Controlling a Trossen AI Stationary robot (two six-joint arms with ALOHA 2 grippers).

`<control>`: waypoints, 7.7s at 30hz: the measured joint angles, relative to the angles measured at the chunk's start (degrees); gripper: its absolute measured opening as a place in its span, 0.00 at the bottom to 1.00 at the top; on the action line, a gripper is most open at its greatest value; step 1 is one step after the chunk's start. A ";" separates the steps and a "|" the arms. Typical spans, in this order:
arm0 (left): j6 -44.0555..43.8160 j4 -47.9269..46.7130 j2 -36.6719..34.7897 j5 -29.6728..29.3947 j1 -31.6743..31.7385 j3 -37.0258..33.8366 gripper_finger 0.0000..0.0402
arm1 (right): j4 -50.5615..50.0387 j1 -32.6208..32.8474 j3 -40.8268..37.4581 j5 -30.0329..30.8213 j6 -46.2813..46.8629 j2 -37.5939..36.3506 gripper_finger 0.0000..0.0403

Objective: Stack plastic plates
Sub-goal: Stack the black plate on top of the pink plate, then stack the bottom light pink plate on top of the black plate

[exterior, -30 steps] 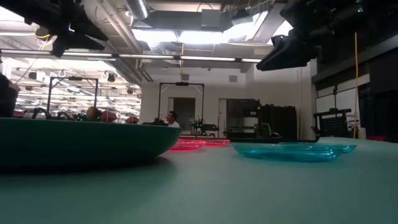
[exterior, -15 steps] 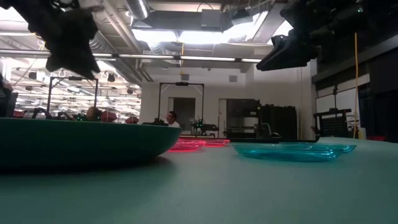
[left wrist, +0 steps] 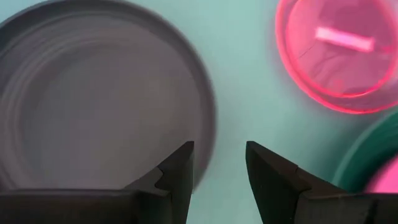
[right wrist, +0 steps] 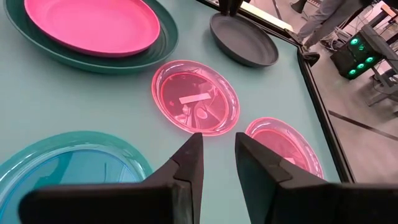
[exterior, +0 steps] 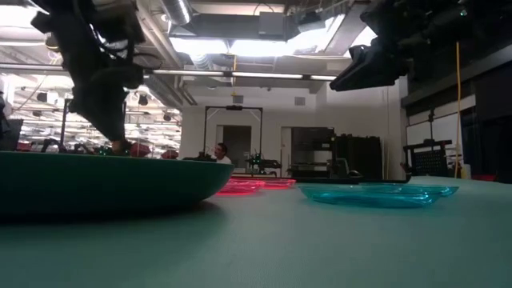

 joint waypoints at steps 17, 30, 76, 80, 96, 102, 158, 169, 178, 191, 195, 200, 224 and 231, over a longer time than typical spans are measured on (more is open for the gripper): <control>8.27 1.92 10.41 0.01 3.45 0.00 0.35 | 0.00 0.00 0.00 0.00 0.01 0.00 0.21; 8.20 5.28 13.31 4.40 3.42 -0.02 0.35 | -0.04 0.02 0.00 0.00 0.02 0.00 0.21; 8.41 7.54 20.85 -1.17 2.85 -0.83 0.09 | -0.11 0.02 0.00 0.00 0.00 0.02 0.21; 8.41 7.07 20.08 -1.77 1.75 -0.83 0.03 | -0.09 0.02 0.00 0.01 0.02 0.02 0.21; 8.01 -5.70 17.27 -1.90 -6.28 11.60 0.01 | -0.04 0.02 0.02 0.00 0.02 0.02 0.21; 8.00 -7.90 17.27 -2.68 -11.92 19.11 0.01 | -0.07 0.02 0.02 0.00 0.02 0.02 0.21; -7.28 2.73 37.03 -4.91 -52.97 27.67 0.01 | -0.15 0.02 0.02 0.00 0.02 0.02 0.21; -7.26 2.70 37.05 -4.10 -52.73 27.67 0.07 | -0.20 0.02 0.02 0.00 0.02 0.02 0.21; -7.01 2.60 37.05 -4.10 -52.70 27.65 0.13 | -0.22 0.02 0.02 0.00 0.02 0.02 0.21; -6.99 1.72 37.05 -4.56 -52.38 27.63 0.25 | -0.24 0.02 0.02 0.00 0.02 0.02 0.21; -6.78 1.55 37.05 -4.20 -51.93 27.63 0.28 | -0.23 0.02 0.02 0.00 0.02 0.02 0.21; -6.79 1.50 37.05 0.56 -49.97 28.06 0.29 | -0.24 0.02 0.02 0.00 0.01 0.02 0.21; -2.18 3.70 35.04 7.05 -31.37 28.79 0.27 | -0.26 0.02 0.02 0.00 0.02 0.02 0.21; -1.93 4.35 35.04 7.01 -23.31 28.79 0.27 | -0.26 0.02 0.02 0.00 0.00 0.02 0.21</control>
